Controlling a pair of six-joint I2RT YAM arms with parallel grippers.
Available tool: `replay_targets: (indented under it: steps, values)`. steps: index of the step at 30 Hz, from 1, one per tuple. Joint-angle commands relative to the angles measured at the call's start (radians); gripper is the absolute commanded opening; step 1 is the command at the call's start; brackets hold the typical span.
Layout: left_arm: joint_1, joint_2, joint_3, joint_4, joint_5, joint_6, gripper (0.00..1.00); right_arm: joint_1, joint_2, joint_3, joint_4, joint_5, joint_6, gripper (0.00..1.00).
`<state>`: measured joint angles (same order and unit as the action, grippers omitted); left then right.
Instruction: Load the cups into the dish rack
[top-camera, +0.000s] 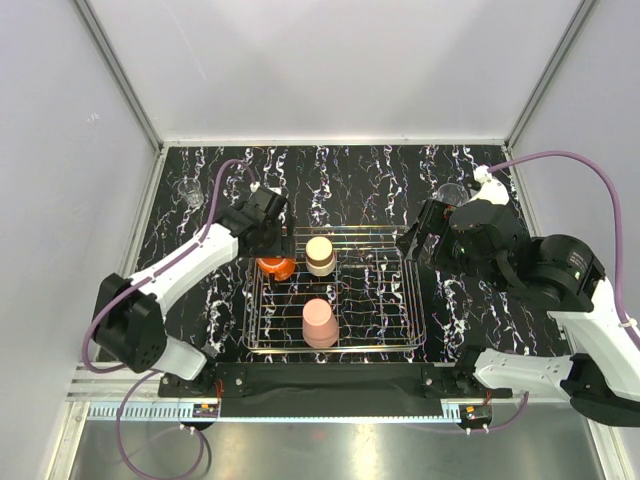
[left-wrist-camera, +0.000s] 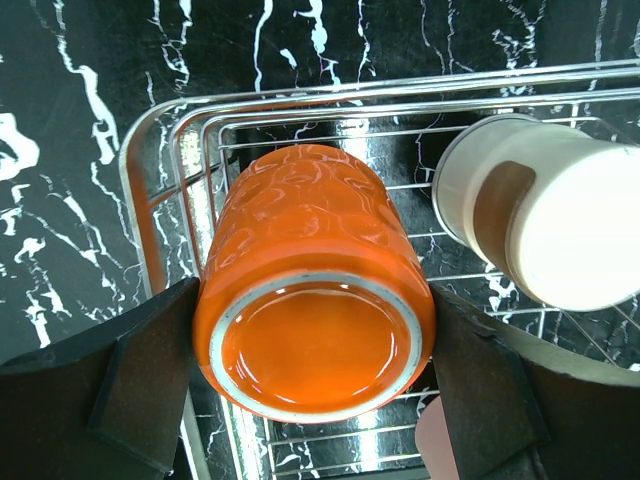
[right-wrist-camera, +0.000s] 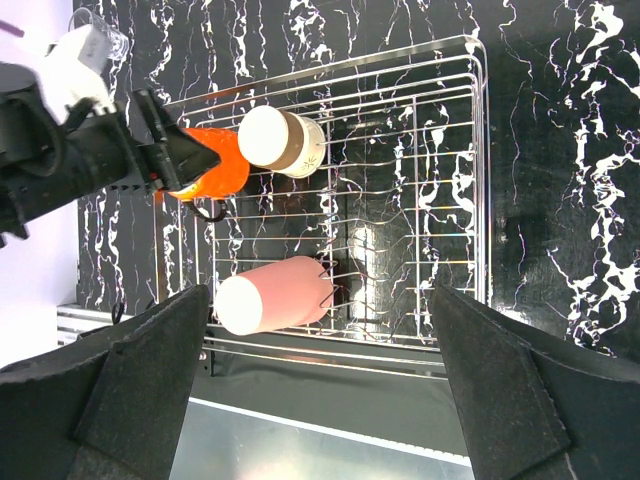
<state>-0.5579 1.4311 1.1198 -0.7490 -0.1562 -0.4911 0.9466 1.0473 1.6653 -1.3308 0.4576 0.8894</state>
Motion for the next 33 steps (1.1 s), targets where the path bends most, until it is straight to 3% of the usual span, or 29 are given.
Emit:
replay_targets:
  steps: [1,22,29,33]
  values:
    - [-0.002,0.029,0.06,0.063,0.009,0.011,0.0,0.006,-0.013,-0.001,0.012,0.006,0.002,1.0]
    - [0.009,0.149,0.101,0.091,-0.014,0.042,0.0,0.006,-0.024,-0.027,0.028,0.006,0.006,1.0]
    - [0.009,0.131,0.083,0.096,-0.032,0.042,0.5,0.004,-0.02,-0.038,0.027,0.001,0.008,1.0]
    - [0.009,0.092,0.068,0.099,-0.029,0.046,0.68,0.004,-0.015,-0.038,0.031,-0.002,0.003,1.0]
